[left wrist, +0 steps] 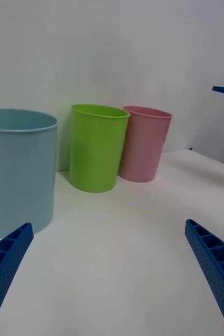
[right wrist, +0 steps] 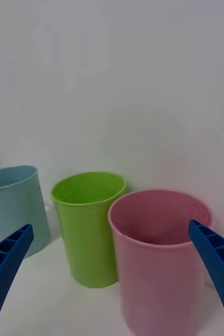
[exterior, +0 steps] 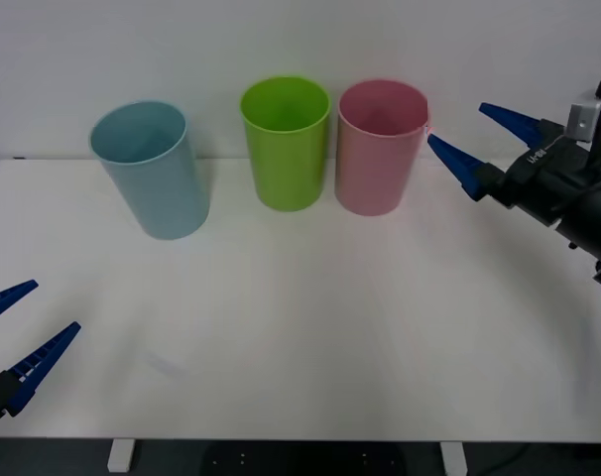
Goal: Grasp the object on the table and drop it into the matching bin: aluminum can to the light blue bin, PET bottle to the pink bin.
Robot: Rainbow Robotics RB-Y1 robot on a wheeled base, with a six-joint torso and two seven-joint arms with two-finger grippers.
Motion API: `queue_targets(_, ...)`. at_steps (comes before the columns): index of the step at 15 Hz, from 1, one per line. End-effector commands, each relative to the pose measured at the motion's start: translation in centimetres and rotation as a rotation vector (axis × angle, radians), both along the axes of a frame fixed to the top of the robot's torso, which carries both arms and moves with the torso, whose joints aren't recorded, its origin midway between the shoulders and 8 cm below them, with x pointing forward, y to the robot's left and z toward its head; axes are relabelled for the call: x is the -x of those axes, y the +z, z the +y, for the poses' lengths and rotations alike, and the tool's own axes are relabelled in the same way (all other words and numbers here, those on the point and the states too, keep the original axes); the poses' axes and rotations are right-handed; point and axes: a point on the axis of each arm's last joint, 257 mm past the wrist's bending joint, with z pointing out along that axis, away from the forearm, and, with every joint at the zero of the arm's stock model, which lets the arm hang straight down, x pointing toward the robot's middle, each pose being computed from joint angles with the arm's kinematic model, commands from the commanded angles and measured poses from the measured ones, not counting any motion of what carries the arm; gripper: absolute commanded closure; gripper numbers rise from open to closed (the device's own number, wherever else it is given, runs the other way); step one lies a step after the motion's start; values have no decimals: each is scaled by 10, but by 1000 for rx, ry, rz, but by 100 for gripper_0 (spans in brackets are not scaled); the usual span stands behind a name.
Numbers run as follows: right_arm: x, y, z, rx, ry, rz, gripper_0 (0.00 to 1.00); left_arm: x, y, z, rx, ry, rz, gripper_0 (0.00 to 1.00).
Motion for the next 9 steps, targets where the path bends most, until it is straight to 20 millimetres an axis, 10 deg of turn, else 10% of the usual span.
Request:
queue_targets(1, 33, -19, -7, 23, 45, 23, 0, 0, 0, 0, 0, 0, 0, 0)
queue_targets(9, 87, -76, -33, 145, 56, 9, 0, 0, 0, 0, 0, 0, 0, 0)
